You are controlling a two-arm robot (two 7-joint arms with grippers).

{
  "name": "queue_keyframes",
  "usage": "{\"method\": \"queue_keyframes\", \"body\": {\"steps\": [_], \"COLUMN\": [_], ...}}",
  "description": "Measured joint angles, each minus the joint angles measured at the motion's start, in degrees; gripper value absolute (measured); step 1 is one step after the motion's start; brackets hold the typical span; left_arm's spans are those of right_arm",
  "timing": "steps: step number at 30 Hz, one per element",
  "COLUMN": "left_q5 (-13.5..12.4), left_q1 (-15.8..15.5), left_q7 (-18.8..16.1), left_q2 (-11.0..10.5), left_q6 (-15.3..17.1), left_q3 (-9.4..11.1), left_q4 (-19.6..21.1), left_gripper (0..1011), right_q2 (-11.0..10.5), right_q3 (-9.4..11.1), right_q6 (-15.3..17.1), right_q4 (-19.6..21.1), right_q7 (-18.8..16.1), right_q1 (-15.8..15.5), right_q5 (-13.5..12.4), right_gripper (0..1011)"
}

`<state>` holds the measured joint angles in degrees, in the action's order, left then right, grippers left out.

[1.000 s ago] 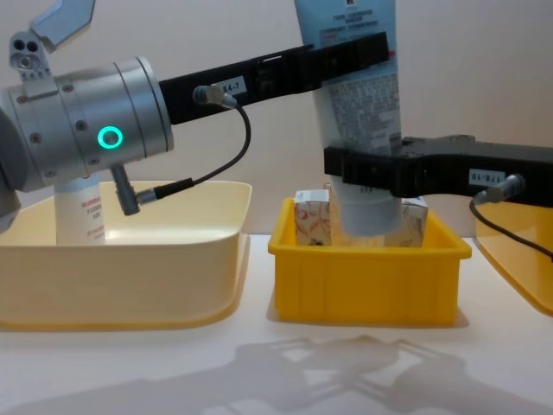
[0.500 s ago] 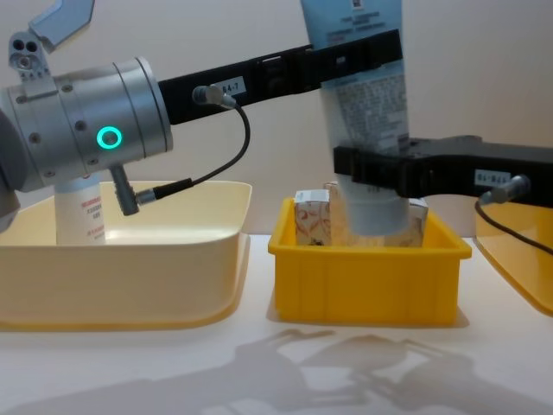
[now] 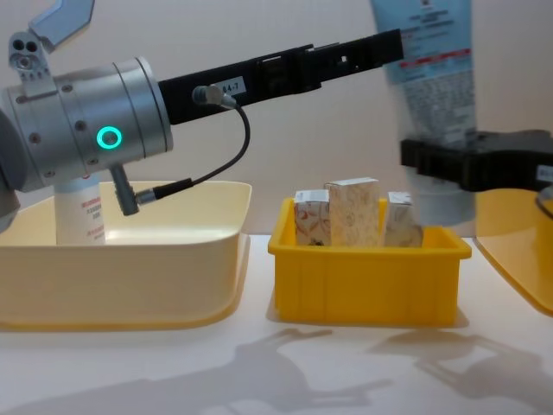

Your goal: Bimanual collaborative sorting of washing and personal care products

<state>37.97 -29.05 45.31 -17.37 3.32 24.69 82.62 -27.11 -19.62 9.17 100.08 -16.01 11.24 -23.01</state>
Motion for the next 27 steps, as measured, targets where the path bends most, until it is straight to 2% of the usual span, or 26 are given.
{"method": "queue_keyframes", "body": {"steps": [13,27], "left_q5": [0.00,-0.01], "left_q1": [0.00,0.00], "left_q7": [0.00,0.00], "left_q2": [0.00,0.00], "left_q6": [0.00,0.00], "left_q3": [0.00,0.00], "left_q4": [0.00,0.00], "left_gripper": [1000,1000], "right_q2": [-1.04,-0.73], "right_q3": [5.25,10.60], "right_q6": [-2.02,-5.49], "right_q4": [1.10,-1.95], "right_q7": [6.07,12.39], "right_q1": [-2.38,-0.83], "right_q5": [2.98,6.78], "right_gripper": [491,490]}}
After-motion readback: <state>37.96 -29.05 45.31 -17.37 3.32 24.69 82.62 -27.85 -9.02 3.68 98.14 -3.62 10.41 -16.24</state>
